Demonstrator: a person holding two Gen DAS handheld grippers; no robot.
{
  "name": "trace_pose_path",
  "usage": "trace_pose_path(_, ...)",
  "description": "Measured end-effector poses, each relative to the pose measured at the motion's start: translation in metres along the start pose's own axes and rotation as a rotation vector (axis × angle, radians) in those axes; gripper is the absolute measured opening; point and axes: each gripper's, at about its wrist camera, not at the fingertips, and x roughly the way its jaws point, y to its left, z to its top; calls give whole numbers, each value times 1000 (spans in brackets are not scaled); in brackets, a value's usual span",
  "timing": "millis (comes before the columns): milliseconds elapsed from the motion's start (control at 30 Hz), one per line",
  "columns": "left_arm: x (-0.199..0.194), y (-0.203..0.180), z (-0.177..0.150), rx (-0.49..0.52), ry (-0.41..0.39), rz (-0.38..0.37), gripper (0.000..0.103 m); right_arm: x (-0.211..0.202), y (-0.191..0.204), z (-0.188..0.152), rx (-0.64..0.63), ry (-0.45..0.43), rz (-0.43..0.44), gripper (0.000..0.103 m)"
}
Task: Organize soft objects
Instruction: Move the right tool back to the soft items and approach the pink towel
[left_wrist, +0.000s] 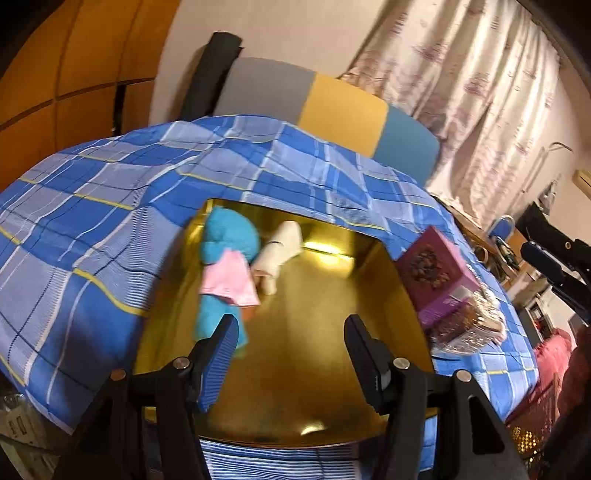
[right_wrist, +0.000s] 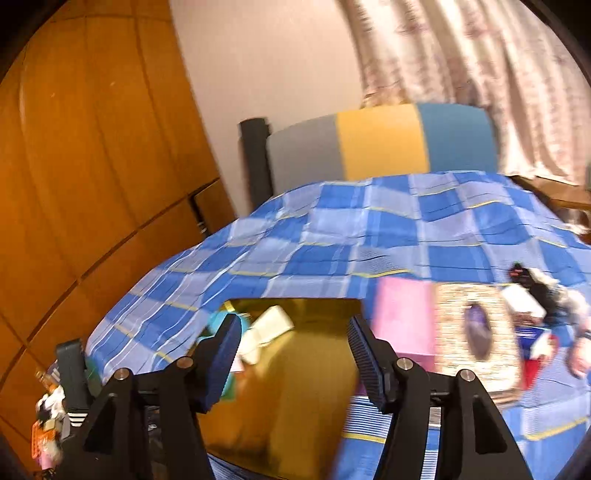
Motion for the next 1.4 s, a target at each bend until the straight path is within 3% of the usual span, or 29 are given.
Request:
trace_pose_path(333, 3, -45, -11, 79, 38, -96, 60, -53, -116, -12, 144, -19, -256, 62)
trace_pose_path(700, 11, -112, -25, 233, 84, -183, 60, -59, -258, -73, 377, 149, -495, 62)
trace_pose_path(867, 13, -138, -29, 276, 105, -220, 60, -56, -313, -83, 454, 174, -550, 62)
trace_pose_path(1067, 19, -161, -32, 307, 127, -234, 60, -45, -358, -63, 487, 157, -584, 64)
trace_pose_path(1400, 25, -184, -34, 358, 155, -218, 60, 15, -429, -49, 582, 240, -640, 65)
